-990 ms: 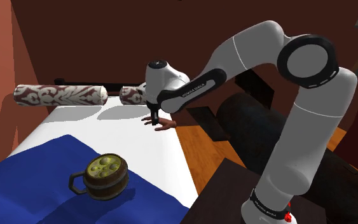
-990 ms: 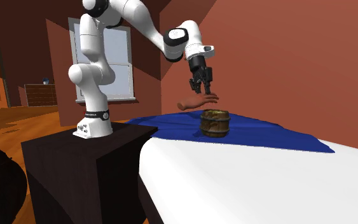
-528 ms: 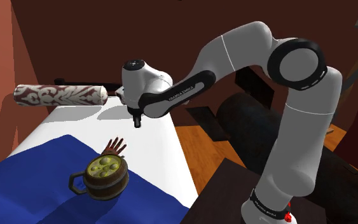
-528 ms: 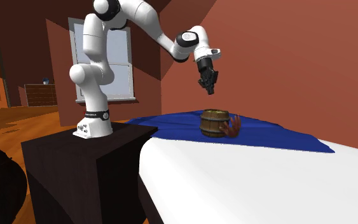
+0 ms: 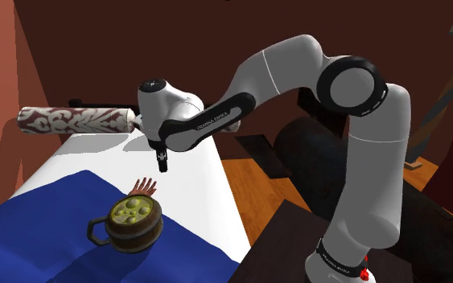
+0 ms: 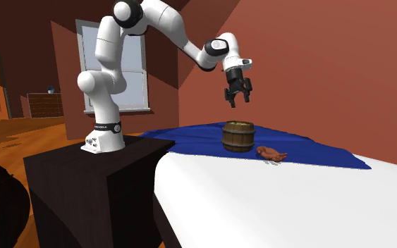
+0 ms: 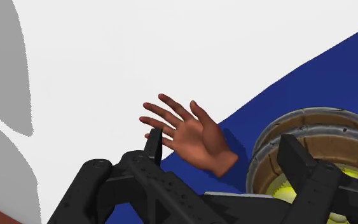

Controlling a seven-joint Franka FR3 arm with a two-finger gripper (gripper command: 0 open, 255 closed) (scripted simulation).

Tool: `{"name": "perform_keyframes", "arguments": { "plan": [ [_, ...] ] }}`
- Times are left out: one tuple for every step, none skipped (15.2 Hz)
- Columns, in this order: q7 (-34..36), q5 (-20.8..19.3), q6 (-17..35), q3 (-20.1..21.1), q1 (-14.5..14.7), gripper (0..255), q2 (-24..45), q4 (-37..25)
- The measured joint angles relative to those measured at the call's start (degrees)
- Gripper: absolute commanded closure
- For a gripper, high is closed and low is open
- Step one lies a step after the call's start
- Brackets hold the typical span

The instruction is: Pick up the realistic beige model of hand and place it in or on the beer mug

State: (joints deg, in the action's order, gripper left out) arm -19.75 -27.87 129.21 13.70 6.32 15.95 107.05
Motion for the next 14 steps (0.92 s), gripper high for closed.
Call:
{"name": "perform_keyframes", "arguments": {
  "plan": [
    [-2.58,0.37,0.51,-0.05,-0.70,0,1.69,-0.88],
    [-5.14,0.70,0.13,0.01,-1.06,0,4.34,-3.47],
    [-7.63,1.14,-0.21,0.23,-1.46,0,6.30,-5.23],
    [-10.13,1.35,-0.64,0.34,-1.76,0,9.11,-7.98],
    [-12.74,1.80,-1.16,0.62,-2.29,0,10.77,-9.54],
    [-15.01,2.00,-1.94,0.88,-2.36,0,13.26,-12.14],
    [-17.80,2.26,-2.72,1.01,-2.85,0,16.09,-15.15],
    [-20.08,2.35,-3.19,1.23,-3.06,0,18.41,-17.16],
    [-22.58,2.52,-3.99,1.45,-3.34,0,20.88,-19.70],
    [-24.88,2.62,-4.99,1.70,-3.37,0,23.29,-22.31],
    [-27.14,2.63,-6.29,1.88,-3.08,0,26.50,-26.07],
    [-29.67,2.79,-8.00,2.11,-2.94,0,29.52,-29.96],
    [-32.23,2.85,-9.89,2.23,-2.52,0,33.11,-34.71],
    [-33.76,2.90,-10.76,2.34,-2.44,0,34.86,-36.78]
  ]
}}
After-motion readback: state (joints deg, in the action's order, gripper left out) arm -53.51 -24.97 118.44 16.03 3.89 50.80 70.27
